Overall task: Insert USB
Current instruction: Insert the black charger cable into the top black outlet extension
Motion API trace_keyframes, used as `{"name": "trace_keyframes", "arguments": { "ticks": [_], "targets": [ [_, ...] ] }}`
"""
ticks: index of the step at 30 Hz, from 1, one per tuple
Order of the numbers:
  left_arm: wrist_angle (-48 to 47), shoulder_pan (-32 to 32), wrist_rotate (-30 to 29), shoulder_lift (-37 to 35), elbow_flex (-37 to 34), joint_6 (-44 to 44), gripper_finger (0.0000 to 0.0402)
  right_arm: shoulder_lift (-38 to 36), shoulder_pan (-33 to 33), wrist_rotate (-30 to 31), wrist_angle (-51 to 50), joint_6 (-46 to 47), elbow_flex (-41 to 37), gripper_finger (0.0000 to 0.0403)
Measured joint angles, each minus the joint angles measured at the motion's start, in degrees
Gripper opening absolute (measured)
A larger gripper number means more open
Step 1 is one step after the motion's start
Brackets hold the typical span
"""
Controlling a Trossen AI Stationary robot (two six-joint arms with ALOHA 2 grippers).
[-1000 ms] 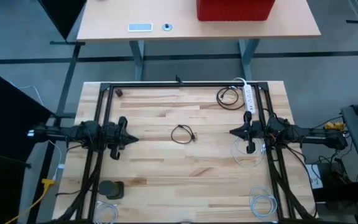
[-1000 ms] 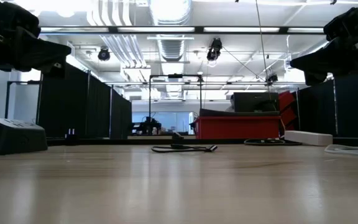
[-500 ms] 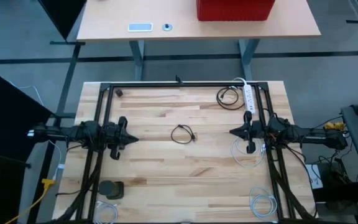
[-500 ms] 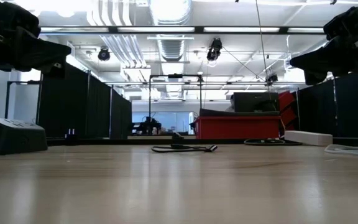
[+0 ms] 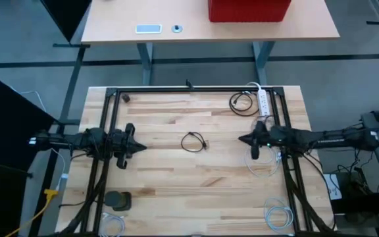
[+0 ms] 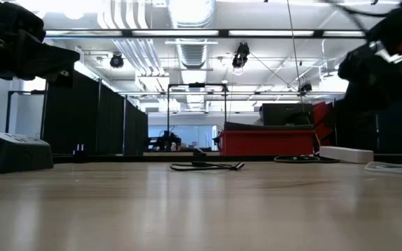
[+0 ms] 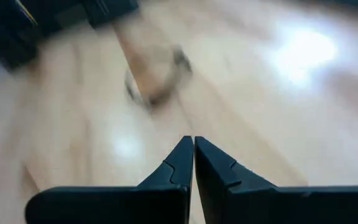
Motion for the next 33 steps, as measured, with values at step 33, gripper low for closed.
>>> {"name": "trace_keyframes", "arguments": {
  "ticks": [33],
  "targets": [
    [-0.3,0.0,0.0,0.0,0.0,0.0,0.0000,66.9,3.7,1.5,-8.9,15.2,49.6,0.0140]
  ]
}}
